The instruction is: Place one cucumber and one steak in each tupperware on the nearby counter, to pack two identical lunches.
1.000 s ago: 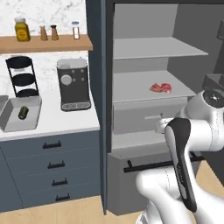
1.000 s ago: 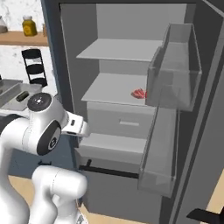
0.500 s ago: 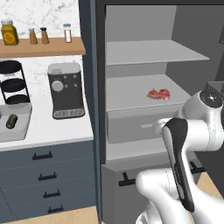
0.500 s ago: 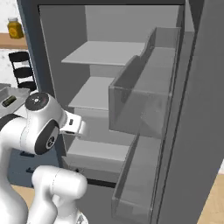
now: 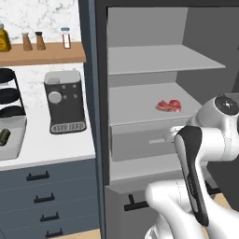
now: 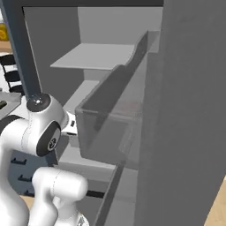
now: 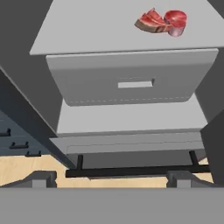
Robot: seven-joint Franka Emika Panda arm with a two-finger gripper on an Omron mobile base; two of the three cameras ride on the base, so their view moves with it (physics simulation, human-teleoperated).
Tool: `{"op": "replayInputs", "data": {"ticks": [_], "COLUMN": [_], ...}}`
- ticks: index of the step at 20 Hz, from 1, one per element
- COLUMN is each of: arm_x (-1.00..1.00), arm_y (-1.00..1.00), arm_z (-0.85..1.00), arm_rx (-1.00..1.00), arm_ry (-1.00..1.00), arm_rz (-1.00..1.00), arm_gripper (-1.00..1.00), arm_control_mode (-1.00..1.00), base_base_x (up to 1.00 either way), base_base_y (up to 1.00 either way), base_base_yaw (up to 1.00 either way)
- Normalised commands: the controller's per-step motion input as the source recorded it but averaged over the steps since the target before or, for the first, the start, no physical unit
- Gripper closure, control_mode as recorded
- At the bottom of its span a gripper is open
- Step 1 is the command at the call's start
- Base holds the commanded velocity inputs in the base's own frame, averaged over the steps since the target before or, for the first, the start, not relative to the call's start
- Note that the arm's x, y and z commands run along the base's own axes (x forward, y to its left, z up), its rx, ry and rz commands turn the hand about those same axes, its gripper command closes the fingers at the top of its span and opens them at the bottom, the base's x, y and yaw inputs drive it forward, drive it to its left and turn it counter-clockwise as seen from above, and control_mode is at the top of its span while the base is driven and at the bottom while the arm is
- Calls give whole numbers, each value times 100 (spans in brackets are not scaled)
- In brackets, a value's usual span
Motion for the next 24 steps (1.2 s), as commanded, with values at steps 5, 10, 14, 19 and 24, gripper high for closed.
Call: {"op": "replayInputs", "data": {"ticks": [5,10,14,19,24], "arm_x": [0,0,89,96,100], "arm_y": [0,0,-18,-36,-3], "arm_z": [0,0,34,53,-7], "arm_rx": [0,0,0,0,0], "arm_ry": [0,0,0,-3,2], "arm_rz": [0,0,-9,-21,-6], "arm_gripper": [-100,-100,-100,-100,-100], "arm_control_mode": [100,100,-100,-100,-100], "base_base_x": [23,45,0,0,0], "base_base_y": [-49,-6,0,0,0], "base_base_yaw": [-7,-1,0,0,0]}}
